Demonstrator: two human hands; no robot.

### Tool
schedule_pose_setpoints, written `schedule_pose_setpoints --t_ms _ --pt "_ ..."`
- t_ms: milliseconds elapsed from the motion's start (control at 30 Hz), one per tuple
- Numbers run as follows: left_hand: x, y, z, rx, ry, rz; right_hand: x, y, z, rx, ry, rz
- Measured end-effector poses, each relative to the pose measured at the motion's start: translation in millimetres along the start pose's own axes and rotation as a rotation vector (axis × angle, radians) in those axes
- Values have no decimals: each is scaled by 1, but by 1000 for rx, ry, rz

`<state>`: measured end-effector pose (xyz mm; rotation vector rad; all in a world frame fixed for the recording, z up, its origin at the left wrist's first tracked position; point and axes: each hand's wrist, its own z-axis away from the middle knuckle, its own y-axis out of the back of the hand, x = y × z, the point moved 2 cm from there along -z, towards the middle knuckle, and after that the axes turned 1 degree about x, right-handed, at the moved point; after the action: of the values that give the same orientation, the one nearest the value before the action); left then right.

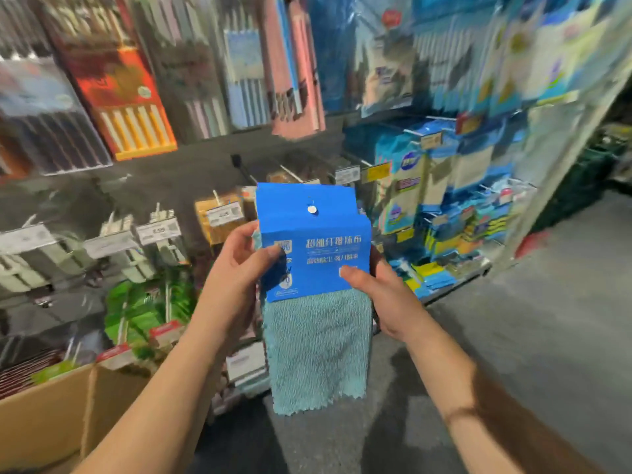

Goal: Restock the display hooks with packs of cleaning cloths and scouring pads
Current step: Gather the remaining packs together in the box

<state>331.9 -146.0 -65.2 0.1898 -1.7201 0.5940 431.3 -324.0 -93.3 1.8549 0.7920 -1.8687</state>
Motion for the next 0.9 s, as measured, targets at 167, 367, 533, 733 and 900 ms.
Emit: schedule_pose_setpoints --t_ms 167,367,533,733,900 --pt "-12 -103 -63 -200 -45 19 -39 90 -8 176 80 -109" --pt "-20 -210 -152 -293 -140 35 -79 190 -59 327 221 -239" --pt "-25 -278 -244 -320 -193 31 -107 263 -130 394 279 -264" --pt "-18 -343 -340 -297 -135 -41 -152 330 -205 398 304 -340" --pt "-18 -386 -394 -130 -204 -234 -178 379 -256 415 329 -377"
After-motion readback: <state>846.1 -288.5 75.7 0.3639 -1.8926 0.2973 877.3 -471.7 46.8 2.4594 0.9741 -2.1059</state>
